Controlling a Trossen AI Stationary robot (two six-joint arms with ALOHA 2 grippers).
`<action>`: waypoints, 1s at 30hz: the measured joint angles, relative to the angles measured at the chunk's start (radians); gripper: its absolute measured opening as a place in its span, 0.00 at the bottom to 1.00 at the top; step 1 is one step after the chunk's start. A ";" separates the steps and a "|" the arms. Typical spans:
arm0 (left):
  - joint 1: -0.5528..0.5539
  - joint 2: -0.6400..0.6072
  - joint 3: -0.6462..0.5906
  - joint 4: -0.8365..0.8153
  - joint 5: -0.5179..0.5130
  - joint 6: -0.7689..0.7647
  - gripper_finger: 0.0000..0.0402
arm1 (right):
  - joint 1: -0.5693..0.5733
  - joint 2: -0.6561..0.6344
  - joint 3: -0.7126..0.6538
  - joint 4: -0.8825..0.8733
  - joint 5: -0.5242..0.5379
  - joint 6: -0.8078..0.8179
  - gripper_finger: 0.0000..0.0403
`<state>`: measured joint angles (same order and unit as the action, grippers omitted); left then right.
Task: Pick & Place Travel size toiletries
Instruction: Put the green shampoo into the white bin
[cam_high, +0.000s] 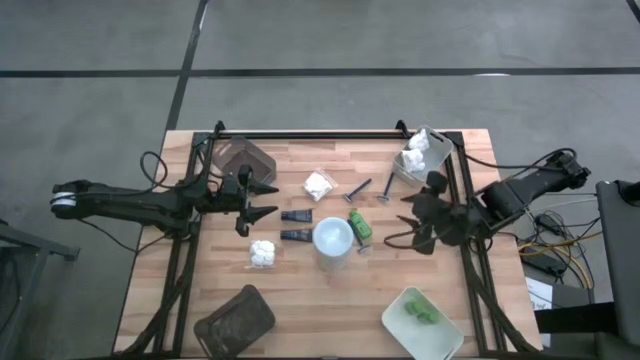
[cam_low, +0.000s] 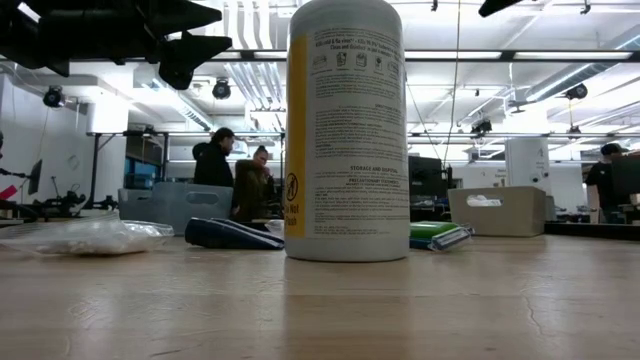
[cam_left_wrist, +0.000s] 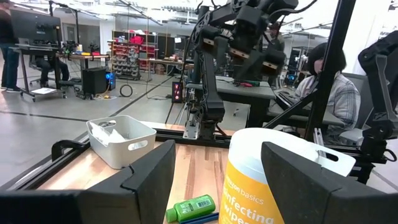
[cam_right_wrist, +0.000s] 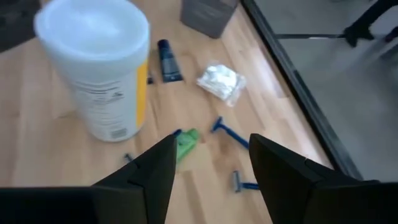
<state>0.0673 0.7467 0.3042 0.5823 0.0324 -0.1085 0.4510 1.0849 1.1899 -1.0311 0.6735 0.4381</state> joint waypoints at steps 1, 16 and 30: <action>0.000 0.000 0.000 0.000 0.000 0.000 0.61 | -0.014 -0.013 -0.008 -0.001 0.000 -0.011 0.48; 0.000 0.000 0.000 0.000 0.000 0.000 0.61 | -0.242 -0.199 -0.356 0.529 -0.224 -0.213 0.53; 0.000 0.000 0.000 0.000 0.000 0.000 0.61 | -0.493 0.025 -0.352 0.625 -0.533 0.061 0.65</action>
<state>0.0677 0.7467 0.3042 0.5823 0.0326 -0.1085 -0.0423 1.1102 0.8378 -0.4059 0.1405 0.4990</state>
